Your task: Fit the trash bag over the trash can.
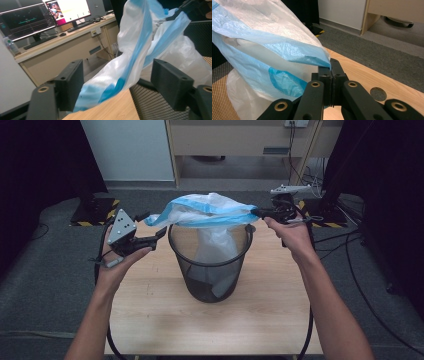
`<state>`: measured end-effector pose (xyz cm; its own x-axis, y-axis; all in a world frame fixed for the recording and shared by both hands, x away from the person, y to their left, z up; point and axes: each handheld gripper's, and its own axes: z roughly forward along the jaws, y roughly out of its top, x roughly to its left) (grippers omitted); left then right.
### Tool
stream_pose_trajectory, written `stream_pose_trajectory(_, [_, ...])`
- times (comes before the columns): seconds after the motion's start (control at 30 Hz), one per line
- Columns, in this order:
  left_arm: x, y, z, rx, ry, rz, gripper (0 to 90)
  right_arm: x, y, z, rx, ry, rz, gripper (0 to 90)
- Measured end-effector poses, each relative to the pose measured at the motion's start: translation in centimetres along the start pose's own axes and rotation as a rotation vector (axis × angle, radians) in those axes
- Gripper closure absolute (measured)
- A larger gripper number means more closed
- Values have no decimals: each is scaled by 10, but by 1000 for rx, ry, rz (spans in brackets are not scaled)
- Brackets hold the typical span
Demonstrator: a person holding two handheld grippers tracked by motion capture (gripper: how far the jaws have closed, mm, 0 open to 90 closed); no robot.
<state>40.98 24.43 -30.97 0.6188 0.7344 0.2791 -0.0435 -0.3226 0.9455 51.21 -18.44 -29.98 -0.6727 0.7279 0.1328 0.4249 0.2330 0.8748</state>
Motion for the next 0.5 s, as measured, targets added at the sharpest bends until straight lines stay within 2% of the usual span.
stream_pose_trajectory(0.1, [-3,4,2,-9,-25,15,325,1,1,0,0,-3,-5,895])
stream_pose_trajectory(0.13, [-3,5,2,-10,-32,21,423,2,1,-1,-2,0,-5,895])
stream_pose_trajectory(0.2, [-2,8,6,-3,-54,13,531,2,2,-1,-3,1,-10,894])
stream_pose_trajectory(0.3, [0,10,9,10,-55,14,694,2,2,-1,-7,1,-16,887])
stream_pose_trajectory(0.33, [2,11,11,13,-59,3,694,2,1,-2,-6,1,-19,868])
stream_pose_trajectory(0.37, [3,11,12,18,-60,-2,730,3,1,-2,-9,1,-20,839])
stream_pose_trajectory(0.4, [6,12,14,15,-61,-14,817,4,1,-3,-25,-2,-32,756])
stream_pose_trajectory(0.47, [7,12,14,15,-62,-19,874,6,2,-4,-45,-6,-40,736])
stream_pose_trajectory(0.5, [8,12,15,17,-62,-32,874,6,2,-4,-45,-6,-40,736])
